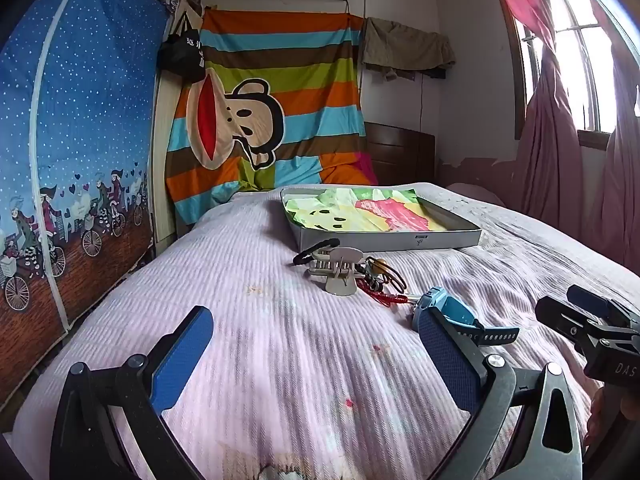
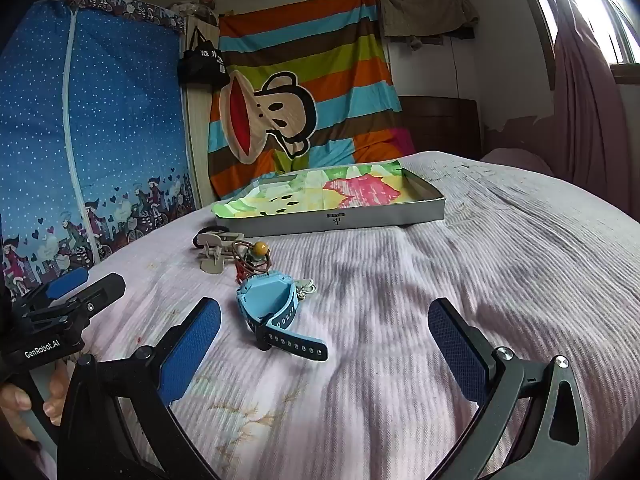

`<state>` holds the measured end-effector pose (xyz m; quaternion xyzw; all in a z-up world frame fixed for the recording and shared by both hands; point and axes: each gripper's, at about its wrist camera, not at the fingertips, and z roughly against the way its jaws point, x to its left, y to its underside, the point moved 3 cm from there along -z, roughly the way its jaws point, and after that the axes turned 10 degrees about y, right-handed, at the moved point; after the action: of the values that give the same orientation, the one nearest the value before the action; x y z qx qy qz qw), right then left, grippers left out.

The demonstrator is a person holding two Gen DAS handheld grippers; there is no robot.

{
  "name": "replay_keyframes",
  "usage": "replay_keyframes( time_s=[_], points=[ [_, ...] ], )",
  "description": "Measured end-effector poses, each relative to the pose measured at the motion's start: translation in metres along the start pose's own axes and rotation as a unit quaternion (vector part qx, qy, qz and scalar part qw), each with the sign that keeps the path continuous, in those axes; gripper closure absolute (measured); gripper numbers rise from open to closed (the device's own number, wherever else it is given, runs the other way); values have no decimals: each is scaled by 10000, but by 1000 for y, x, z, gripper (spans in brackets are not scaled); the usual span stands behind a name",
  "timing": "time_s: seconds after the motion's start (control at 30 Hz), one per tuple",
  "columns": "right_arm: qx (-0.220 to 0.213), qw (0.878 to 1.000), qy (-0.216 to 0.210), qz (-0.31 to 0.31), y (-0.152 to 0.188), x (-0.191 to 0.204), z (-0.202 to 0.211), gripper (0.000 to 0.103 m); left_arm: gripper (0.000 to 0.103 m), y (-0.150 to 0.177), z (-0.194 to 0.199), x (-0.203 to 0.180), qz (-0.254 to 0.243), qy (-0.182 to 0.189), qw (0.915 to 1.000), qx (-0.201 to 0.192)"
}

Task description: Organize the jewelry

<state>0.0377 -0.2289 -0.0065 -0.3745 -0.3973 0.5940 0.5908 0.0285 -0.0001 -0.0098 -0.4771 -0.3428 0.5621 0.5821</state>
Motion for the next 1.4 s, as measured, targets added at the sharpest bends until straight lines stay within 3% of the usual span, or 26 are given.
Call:
replay_keyframes(
  time_s=[1.4],
  points=[
    [-17, 10000, -3, -9, 0, 0, 0, 1, 0, 0, 0, 0, -46, -5, 10000, -28]
  ],
)
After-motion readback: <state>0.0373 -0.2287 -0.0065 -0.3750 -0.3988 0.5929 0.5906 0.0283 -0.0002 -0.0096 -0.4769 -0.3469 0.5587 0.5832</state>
